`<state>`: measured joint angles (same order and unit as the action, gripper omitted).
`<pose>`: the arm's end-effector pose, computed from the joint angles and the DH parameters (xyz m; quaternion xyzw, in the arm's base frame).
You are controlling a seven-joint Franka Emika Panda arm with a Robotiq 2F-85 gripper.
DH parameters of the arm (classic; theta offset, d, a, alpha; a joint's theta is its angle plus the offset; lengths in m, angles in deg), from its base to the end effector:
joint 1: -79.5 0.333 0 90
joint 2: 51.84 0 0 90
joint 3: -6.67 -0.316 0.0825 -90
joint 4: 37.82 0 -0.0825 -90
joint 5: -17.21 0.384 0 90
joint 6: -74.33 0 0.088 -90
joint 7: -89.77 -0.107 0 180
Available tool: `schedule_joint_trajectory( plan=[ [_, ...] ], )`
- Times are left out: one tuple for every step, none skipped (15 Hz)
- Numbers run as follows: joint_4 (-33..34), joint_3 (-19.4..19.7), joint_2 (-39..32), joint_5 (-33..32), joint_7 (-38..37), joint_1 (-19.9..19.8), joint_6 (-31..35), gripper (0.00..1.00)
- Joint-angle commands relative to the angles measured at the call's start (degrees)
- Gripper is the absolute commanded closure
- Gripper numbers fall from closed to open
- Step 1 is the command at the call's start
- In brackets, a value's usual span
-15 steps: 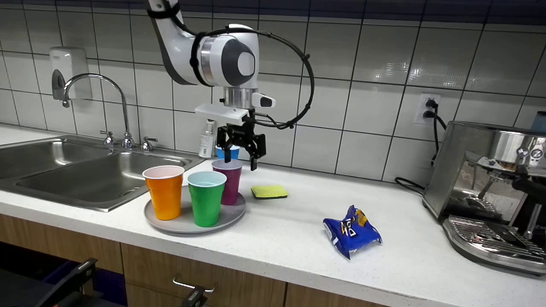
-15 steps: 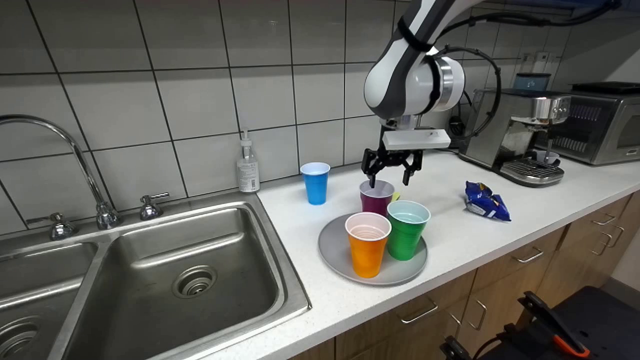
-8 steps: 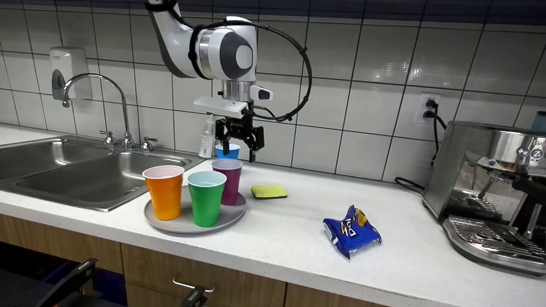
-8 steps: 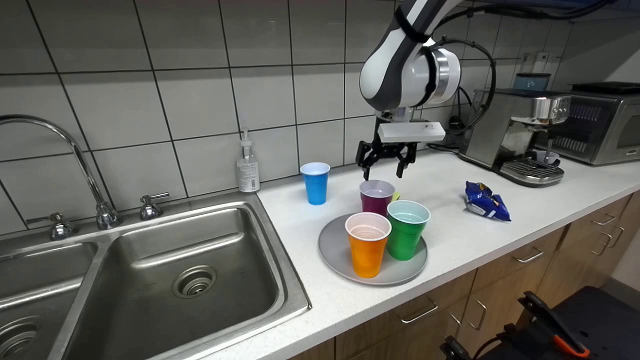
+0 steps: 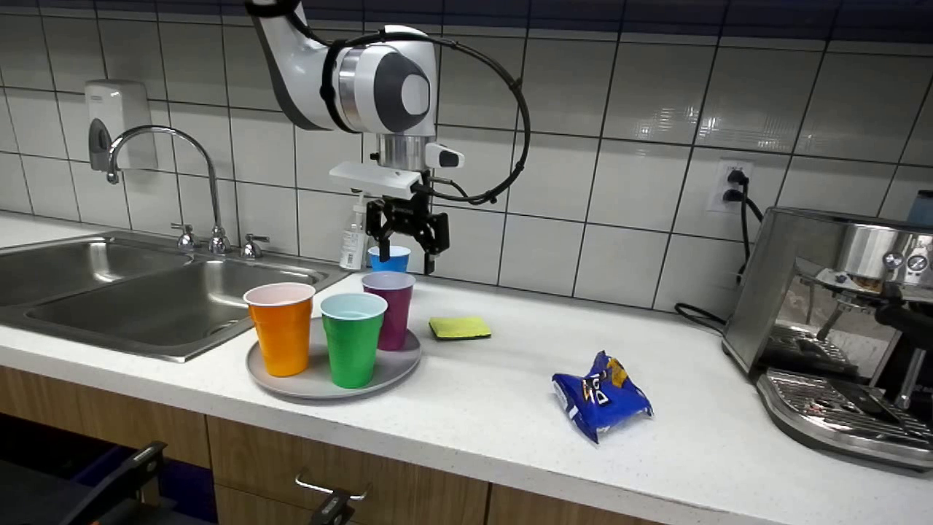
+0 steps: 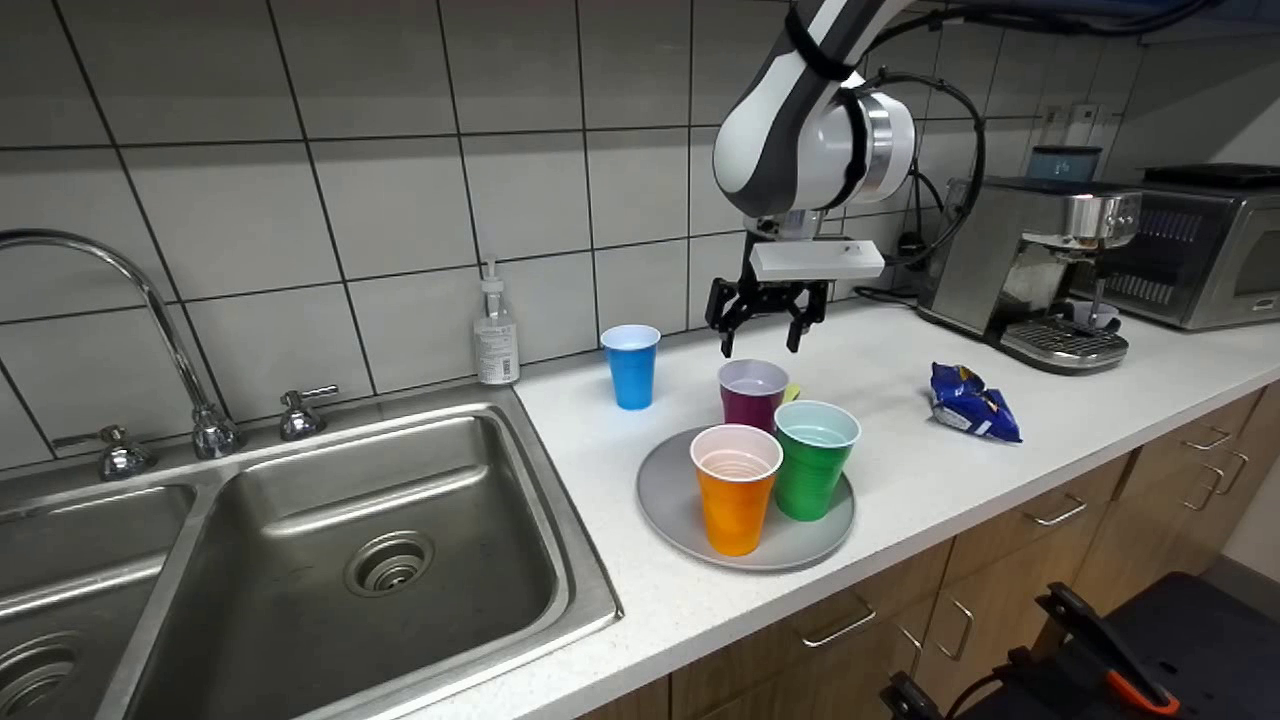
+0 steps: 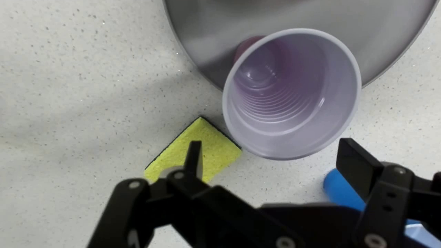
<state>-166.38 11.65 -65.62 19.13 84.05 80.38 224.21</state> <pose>0.5552 -0.0404 0.2726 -0.9930 0.0973 -0.0663 0.0001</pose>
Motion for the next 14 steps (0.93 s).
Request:
schedule_joint_trajectory(
  plan=[
    [0.1,-0.8,0.1,-0.4,-0.2,-0.8,-0.2,0.00],
    [0.1,-0.8,0.1,-0.4,-0.2,-0.8,-0.2,0.00],
    [0.1,-0.8,0.1,-0.4,-0.2,-0.8,-0.2,0.00],
    [0.3,-1.0,0.0,-0.3,-0.1,-0.7,0.0,0.00],
    [0.5,-1.1,0.0,-0.3,0.0,-0.6,0.3,0.00],
    [0.7,-1.3,-0.2,-0.3,0.2,-0.5,0.5,0.00],
    [1.0,-1.6,-0.3,-0.1,0.5,-0.5,0.5,0.00],
    [1.3,-1.8,-0.5,-0.1,0.5,-0.4,0.7,0.00],
    [1.7,-2.2,-0.7,0.1,0.7,-0.4,0.7,0.00],
    [2.0,-2.4,-0.9,0.0,0.7,-0.2,0.9,0.00],
    [2.5,-2.7,-1.2,-0.1,0.8,-0.1,1.0,0.00],
    [3.2,-3.0,-1.6,-0.1,0.8,0.1,1.0,0.00],
    [3.7,-3.2,-2.0,-0.2,0.9,0.2,1.1,0.00],
    [4.5,-3.5,-2.6,-0.3,0.8,0.3,1.1,0.00]
  ],
)
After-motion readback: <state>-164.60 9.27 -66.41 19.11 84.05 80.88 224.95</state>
